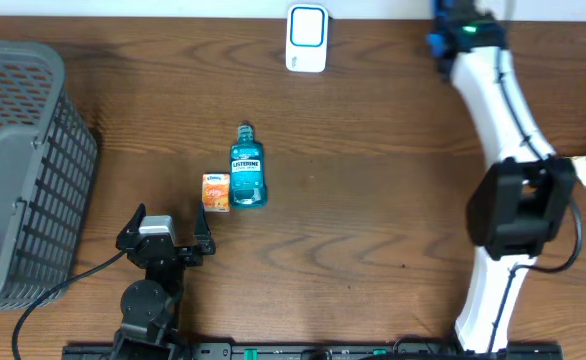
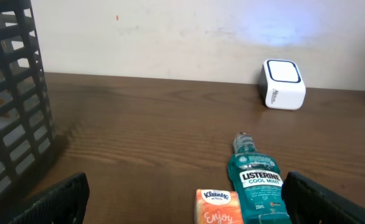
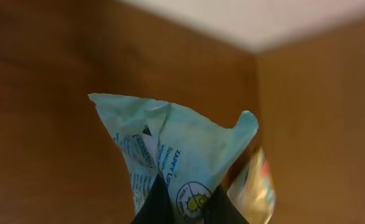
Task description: Scan the item barcode
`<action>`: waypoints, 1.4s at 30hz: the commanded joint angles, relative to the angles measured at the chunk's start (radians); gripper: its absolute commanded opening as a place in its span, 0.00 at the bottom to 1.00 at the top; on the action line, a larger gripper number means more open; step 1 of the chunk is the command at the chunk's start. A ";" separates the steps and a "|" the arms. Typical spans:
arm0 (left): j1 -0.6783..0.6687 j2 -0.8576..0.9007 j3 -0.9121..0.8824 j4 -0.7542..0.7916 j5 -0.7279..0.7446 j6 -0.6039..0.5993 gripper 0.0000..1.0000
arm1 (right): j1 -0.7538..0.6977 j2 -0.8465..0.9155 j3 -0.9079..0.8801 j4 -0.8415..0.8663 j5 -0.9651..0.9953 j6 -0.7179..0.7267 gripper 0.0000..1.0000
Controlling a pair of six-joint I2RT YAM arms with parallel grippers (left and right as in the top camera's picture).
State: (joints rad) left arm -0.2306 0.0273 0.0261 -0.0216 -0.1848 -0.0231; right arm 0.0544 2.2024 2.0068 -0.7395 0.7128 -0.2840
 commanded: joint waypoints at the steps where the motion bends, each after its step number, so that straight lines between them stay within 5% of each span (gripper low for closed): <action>1: -0.001 -0.004 -0.022 -0.031 -0.006 0.002 0.98 | -0.145 0.016 -0.113 0.013 -0.014 0.166 0.01; 11: -0.001 -0.004 -0.022 -0.031 -0.006 0.002 0.98 | -0.401 0.010 -0.282 0.107 -0.121 0.266 0.04; 12: -0.001 -0.004 -0.022 -0.031 -0.006 0.002 0.98 | -0.399 0.000 -0.273 0.103 -0.130 0.269 0.30; 13: -0.001 -0.004 -0.022 -0.031 -0.006 0.002 0.98 | -0.393 -0.011 -0.266 0.103 -0.151 0.269 0.46; 15: -0.001 -0.004 -0.022 -0.031 -0.006 0.002 0.98 | -0.368 -0.049 -0.254 0.100 -0.232 0.269 0.99; 19: -0.001 -0.004 -0.022 -0.031 -0.006 0.002 0.98 | -0.281 -0.159 -0.253 0.071 -0.431 0.278 0.99; 26: -0.001 -0.004 -0.022 -0.031 -0.006 0.002 0.98 | -0.017 -0.287 -0.253 -0.066 -0.882 0.586 0.99; 30: -0.001 -0.004 -0.022 -0.031 -0.006 0.002 0.98 | 0.196 -0.254 -0.261 -0.061 -1.142 0.632 0.99; 37: -0.001 -0.004 -0.022 -0.031 -0.006 0.002 0.98 | 0.595 -0.074 -0.261 -0.011 -0.805 0.781 0.99; 42: -0.001 -0.004 -0.022 -0.031 -0.006 0.002 0.98 | 0.722 -0.005 -0.261 0.084 -0.649 0.859 0.99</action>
State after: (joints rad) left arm -0.2306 0.0273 0.0261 -0.0219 -0.1848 -0.0227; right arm 0.7414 2.1765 1.7447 -0.6846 -0.0967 0.4900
